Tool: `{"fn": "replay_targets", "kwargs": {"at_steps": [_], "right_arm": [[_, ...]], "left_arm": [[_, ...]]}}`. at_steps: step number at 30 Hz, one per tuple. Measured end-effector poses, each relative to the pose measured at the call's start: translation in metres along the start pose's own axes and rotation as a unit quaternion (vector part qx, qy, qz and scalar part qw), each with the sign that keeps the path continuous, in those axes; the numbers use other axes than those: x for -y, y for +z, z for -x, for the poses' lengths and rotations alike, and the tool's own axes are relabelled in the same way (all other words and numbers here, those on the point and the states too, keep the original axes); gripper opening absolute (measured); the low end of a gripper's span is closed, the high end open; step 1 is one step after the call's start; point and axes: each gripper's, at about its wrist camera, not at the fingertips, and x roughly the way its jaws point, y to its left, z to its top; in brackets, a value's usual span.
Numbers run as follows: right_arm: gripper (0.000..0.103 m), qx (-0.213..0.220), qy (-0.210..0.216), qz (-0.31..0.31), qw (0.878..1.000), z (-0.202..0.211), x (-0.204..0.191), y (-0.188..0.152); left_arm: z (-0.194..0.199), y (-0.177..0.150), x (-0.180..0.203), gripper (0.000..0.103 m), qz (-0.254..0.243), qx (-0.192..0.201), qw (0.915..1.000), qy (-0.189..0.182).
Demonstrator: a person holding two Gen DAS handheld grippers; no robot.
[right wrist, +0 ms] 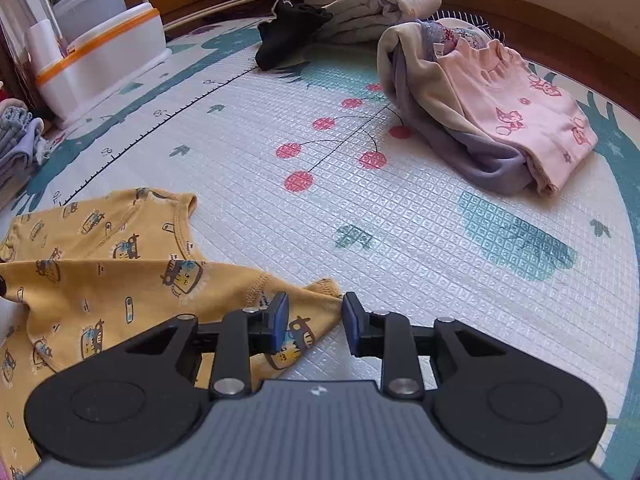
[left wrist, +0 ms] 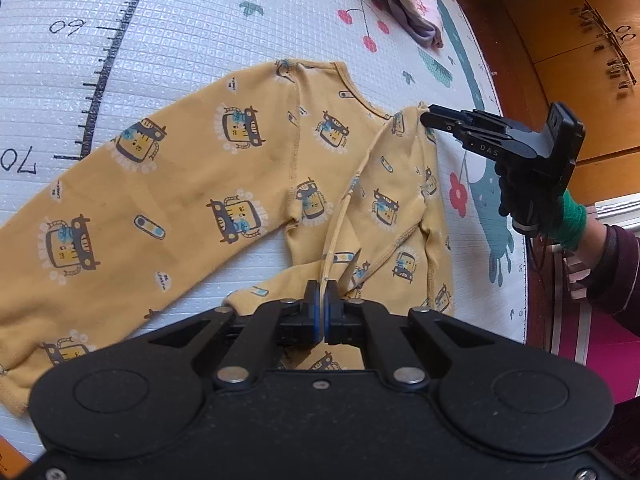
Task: Fold clothes
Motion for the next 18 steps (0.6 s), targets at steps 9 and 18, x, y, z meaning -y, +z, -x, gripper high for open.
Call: {"fn": "replay_targets", "kwargs": {"at_steps": [9, 18], "right_arm": [[0.029, -0.002, 0.047, 0.04, 0.998, 0.017, -0.031, -0.012], [0.022, -0.027, 0.052, 0.034, 0.998, 0.009, -0.033, -0.016]], "left_arm": [[0.006, -0.002, -0.008, 0.003, -0.013, 0.009, 0.9997, 0.02], [0.019, -0.002, -0.026, 0.015, -0.026, 0.028, 0.9976, 0.057]]}}
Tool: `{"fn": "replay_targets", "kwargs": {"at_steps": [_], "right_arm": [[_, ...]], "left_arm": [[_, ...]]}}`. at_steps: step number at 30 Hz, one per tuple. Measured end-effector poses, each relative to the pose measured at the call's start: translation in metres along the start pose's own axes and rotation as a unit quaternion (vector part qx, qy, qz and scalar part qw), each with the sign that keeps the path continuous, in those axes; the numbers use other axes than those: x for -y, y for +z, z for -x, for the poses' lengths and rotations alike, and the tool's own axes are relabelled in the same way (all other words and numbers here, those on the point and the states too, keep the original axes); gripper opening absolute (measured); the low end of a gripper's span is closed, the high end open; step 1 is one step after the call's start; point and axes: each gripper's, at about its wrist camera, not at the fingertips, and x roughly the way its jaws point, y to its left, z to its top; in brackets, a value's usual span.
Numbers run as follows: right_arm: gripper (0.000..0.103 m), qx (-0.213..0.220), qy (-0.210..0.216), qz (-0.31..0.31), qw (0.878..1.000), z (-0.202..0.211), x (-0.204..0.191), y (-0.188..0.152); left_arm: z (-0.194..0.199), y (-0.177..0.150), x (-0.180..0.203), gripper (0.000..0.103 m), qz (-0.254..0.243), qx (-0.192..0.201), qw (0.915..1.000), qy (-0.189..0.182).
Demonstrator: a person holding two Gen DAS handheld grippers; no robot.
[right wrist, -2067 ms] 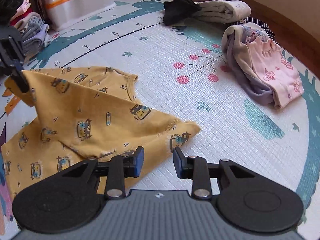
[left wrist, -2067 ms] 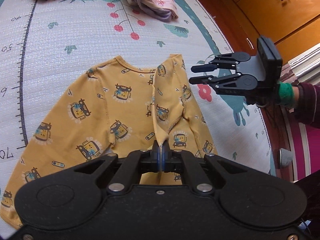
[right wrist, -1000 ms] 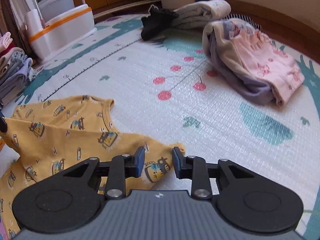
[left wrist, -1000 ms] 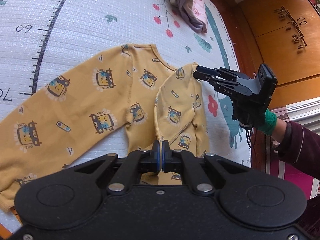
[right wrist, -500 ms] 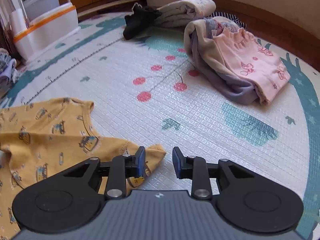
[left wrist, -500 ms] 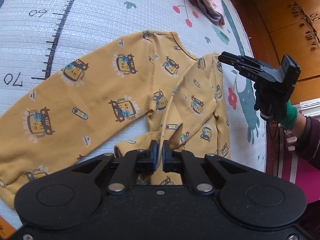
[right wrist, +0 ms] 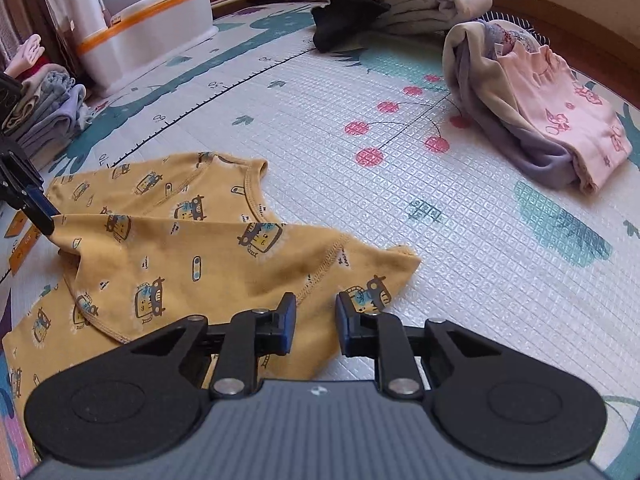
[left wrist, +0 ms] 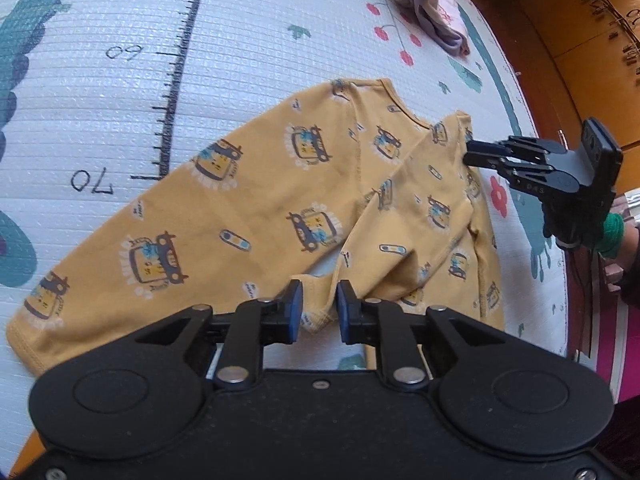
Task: Fold clothes
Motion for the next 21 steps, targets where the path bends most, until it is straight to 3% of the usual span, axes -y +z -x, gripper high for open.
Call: {"fn": "replay_targets", "kwargs": {"at_steps": [4, 6, 8, 13, 14, 21], "right_arm": [[0.022, -0.001, 0.0, -0.003, 1.0, -0.001, 0.001, 0.0], [0.022, -0.003, 0.001, -0.003, 1.0, -0.001, 0.001, 0.001], [0.022, -0.003, 0.001, -0.004, 1.0, -0.001, 0.001, 0.001], [0.022, -0.002, 0.004, -0.008, 1.0, -0.003, 0.003, 0.002], [0.022, -0.002, 0.003, -0.008, 1.0, -0.003, 0.002, 0.003], [0.022, -0.005, 0.005, -0.01, 1.0, -0.004, 0.004, 0.004]], "left_arm": [[0.0, 0.005, -0.014, 0.015, 0.012, 0.01, 0.9999, -0.007], [0.007, 0.005, -0.021, 0.024, 0.023, 0.026, 0.9993, -0.017], [0.014, 0.004, -0.028, 0.026, 0.037, 0.046, 0.998, -0.023], [0.014, 0.002, -0.031, 0.033, 0.027, 0.047, 0.998, -0.034], [0.014, 0.001, -0.032, 0.039, 0.028, 0.049, 0.9979, -0.032], [0.016, -0.003, -0.034, 0.039, 0.012, 0.051, 0.9953, -0.082]]}}
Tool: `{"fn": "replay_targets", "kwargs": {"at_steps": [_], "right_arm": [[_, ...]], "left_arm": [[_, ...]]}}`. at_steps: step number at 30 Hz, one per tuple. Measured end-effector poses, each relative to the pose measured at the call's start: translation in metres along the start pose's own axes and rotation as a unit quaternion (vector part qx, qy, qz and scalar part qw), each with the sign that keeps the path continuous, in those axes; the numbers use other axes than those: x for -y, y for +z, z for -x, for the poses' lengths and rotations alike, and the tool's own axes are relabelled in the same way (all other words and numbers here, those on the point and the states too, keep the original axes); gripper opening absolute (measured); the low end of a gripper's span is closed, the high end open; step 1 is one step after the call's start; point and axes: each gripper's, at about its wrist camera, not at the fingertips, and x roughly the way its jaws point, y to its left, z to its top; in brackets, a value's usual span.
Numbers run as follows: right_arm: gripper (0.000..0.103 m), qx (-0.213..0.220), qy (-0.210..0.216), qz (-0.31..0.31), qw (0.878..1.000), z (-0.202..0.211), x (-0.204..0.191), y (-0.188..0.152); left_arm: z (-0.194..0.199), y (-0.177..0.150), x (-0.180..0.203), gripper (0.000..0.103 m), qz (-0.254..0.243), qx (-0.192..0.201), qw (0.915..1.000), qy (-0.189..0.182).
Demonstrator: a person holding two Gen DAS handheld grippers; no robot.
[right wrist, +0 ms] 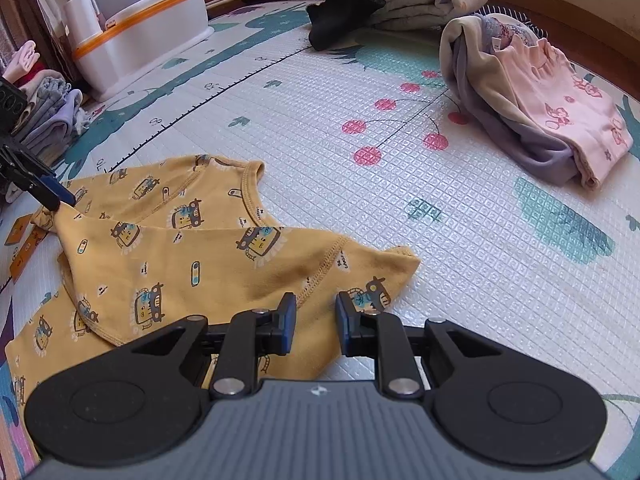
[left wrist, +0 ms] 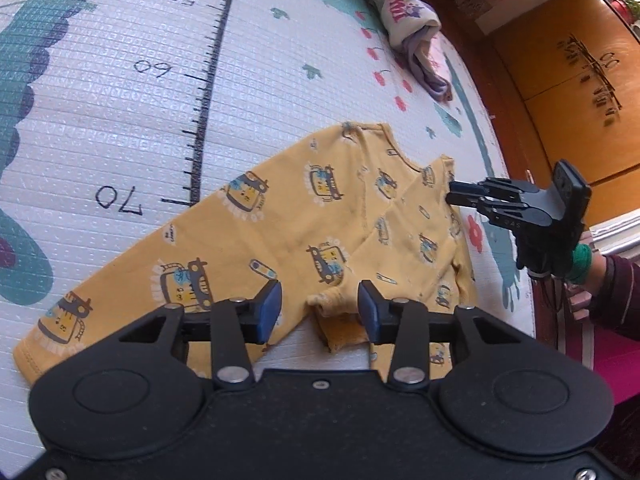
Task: Fold clothes
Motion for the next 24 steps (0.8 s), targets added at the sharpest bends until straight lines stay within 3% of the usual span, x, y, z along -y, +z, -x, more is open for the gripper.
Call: {"fn": "replay_targets", "kwargs": {"at_steps": [10, 12, 14, 17, 20, 22, 24], "right_arm": [[0.022, -0.004, 0.01, -0.024, 1.0, -0.001, 0.006, 0.002], [0.022, -0.006, 0.016, -0.039, 0.999, -0.001, 0.01, 0.004], [0.022, -0.009, 0.021, -0.053, 0.998, -0.001, 0.013, 0.005], [0.02, -0.017, 0.027, -0.068, 0.997, -0.002, 0.017, 0.007], [0.016, -0.026, 0.037, -0.102, 0.994, -0.003, 0.026, 0.01], [0.016, -0.029, 0.051, -0.145, 0.988, -0.003, 0.036, 0.01], [0.018, -0.024, 0.079, -0.212, 0.974, -0.003, 0.052, 0.005]], "left_arm": [[-0.007, -0.005, 0.015, 0.037, -0.081, 0.005, 0.9963, 0.031], [-0.01, -0.008, 0.019, 0.009, -0.105, -0.005, 0.9934, 0.045], [-0.007, -0.011, 0.027, 0.008, -0.12, -0.001, 0.9917, 0.045], [0.004, -0.009, 0.052, 0.007, -0.14, 0.013, 0.9896, 0.03], [0.013, -0.009, 0.092, 0.007, -0.182, 0.018, 0.983, -0.018], [0.014, -0.01, 0.124, 0.007, -0.215, 0.011, 0.9752, -0.053], [0.013, -0.013, 0.151, 0.007, -0.241, 0.005, 0.9672, -0.08]]}}
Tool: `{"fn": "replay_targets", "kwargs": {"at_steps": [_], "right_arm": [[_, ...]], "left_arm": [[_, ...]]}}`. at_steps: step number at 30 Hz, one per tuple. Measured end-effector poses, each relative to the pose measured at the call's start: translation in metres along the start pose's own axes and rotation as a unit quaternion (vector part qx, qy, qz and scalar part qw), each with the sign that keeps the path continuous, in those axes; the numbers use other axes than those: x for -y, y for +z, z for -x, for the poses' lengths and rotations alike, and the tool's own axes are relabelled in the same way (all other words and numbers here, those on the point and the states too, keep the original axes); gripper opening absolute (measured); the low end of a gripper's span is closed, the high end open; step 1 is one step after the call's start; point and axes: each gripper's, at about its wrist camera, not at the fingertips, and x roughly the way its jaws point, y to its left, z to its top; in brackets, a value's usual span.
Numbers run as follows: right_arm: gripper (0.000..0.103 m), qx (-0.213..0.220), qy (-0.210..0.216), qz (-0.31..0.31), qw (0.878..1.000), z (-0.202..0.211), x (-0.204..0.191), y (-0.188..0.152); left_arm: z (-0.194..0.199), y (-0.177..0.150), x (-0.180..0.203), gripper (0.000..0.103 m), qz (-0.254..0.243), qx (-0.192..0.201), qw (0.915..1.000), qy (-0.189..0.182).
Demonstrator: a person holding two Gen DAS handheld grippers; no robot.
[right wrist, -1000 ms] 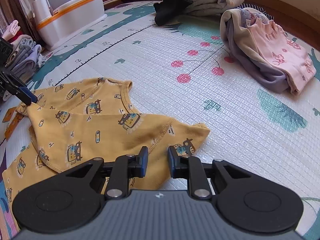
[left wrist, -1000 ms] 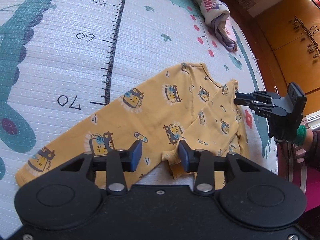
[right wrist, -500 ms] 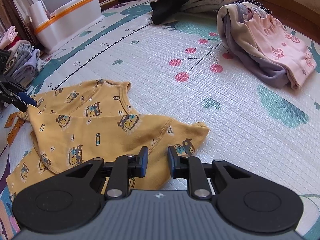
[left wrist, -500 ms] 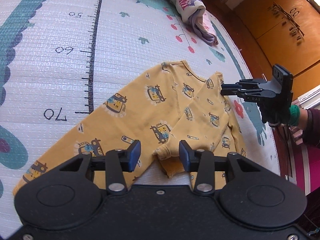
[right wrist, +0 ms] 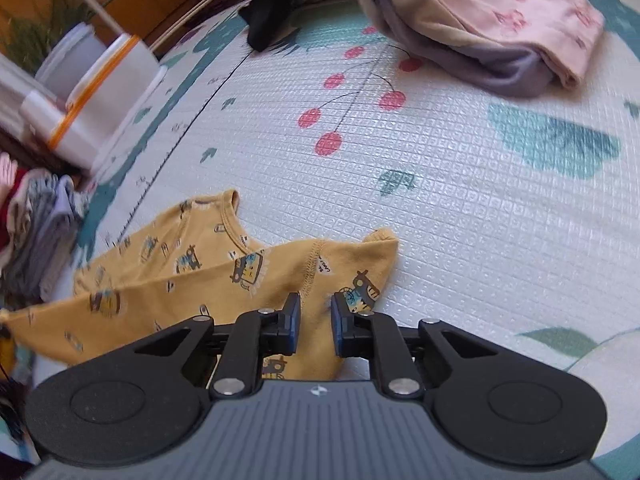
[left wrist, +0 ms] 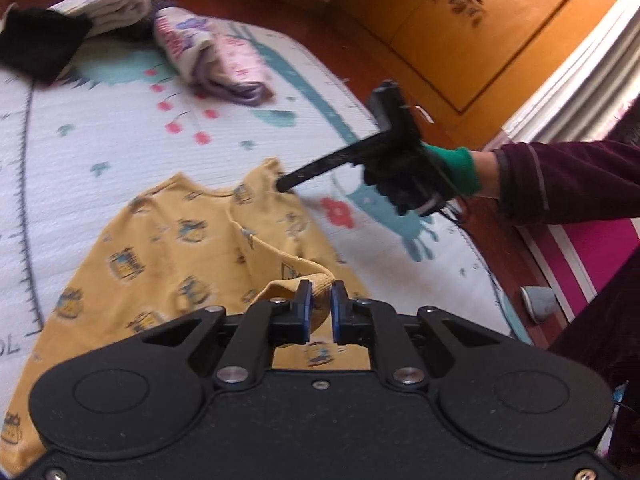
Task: Fold clothes
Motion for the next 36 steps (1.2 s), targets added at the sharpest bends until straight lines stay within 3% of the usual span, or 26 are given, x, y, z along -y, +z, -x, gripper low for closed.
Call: {"fn": "replay_targets", "kwargs": {"at_steps": [4, 7, 11, 13, 18, 21, 26, 29, 36], "right_arm": [[0.027, 0.022, 0.067, -0.137, 0.988, 0.002, 0.031, -0.007], [0.038, 0.037, 0.113, -0.208, 0.971, 0.003, 0.047, -0.014], [0.049, 0.06, 0.142, -0.25, 0.956, 0.007, 0.057, -0.017], [0.049, 0.066, 0.138, -0.251, 0.956, 0.009, 0.058, -0.015], [0.048, 0.07, 0.122, -0.232, 0.962, 0.012, 0.054, -0.007], [0.045, 0.064, 0.106, -0.22, 0.968, 0.009, 0.05, -0.005], [0.026, 0.053, 0.076, -0.177, 0.98, 0.007, 0.043, -0.006], [0.023, 0.054, 0.066, -0.167, 0.982, 0.006, 0.04, -0.006], [0.021, 0.049, 0.05, -0.138, 0.988, 0.006, 0.033, -0.004]], "left_arm": [[-0.018, 0.014, 0.04, 0.007, -0.039, -0.016, 0.9986, -0.031], [-0.036, 0.015, 0.064, 0.007, -0.082, -0.047, 0.9951, -0.029], [-0.062, 0.007, 0.085, 0.007, -0.146, -0.09, 0.9851, -0.006], [-0.074, -0.001, 0.097, 0.007, -0.196, -0.115, 0.9737, 0.018], [-0.099, -0.02, 0.119, 0.007, -0.279, -0.154, 0.9475, 0.03], [-0.106, -0.024, 0.125, 0.007, -0.276, -0.157, 0.9483, 0.013], [-0.119, -0.026, 0.134, 0.007, -0.287, -0.165, 0.9435, 0.019], [-0.129, -0.028, 0.139, 0.007, -0.293, -0.171, 0.9404, 0.021], [-0.156, -0.045, 0.157, 0.007, -0.324, -0.201, 0.9238, 0.03]]}}
